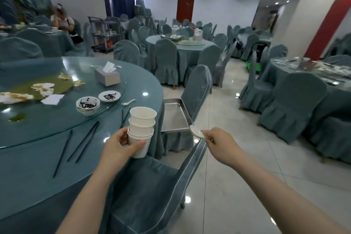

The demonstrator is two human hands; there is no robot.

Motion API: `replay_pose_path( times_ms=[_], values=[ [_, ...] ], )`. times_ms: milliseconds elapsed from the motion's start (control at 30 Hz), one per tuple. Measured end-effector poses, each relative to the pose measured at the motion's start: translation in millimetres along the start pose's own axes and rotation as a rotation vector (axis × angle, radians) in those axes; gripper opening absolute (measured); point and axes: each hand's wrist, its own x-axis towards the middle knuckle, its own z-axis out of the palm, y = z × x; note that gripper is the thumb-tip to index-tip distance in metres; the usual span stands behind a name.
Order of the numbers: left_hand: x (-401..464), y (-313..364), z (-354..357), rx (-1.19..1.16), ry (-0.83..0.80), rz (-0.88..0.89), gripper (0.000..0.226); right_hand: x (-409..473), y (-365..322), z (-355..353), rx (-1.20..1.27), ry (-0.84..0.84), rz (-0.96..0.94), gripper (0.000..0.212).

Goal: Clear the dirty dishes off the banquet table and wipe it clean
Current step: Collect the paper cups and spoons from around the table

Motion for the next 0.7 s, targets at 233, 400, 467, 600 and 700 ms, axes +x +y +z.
replay_pose_path(
  times_ms=[233,400,467,600,700],
  values=[
    [123.7,-1.1,113.7,-0.03,-0.071,-0.004,0.049,92.2,97.7,-34.3,0.018,0.041,0.082,0.032],
    [188.5,-14.3,172.4,-0.023,-0.025,-0.06,0.049,155.9,178.0,-39.3,0.007,-0.031,0.085,0.023],
    [216.5,-18.1,194.7,-0.029,0.038,-0.077,0.048,193.8,211.8,-39.6,-0.007,-0.036,0.054,0.022],
    [253.3,-23.0,239.1,-0.016,0.201,-0.099,0.043,274.8,261.9,-42.5,0.029,-0.119,-0.072,0.026],
    [264.8,-22.7,256.9,0.021,0.327,-0.153,0.043,336.4,276.6,-40.8,0.034,-0.215,-0.177,0.026]
  ],
)
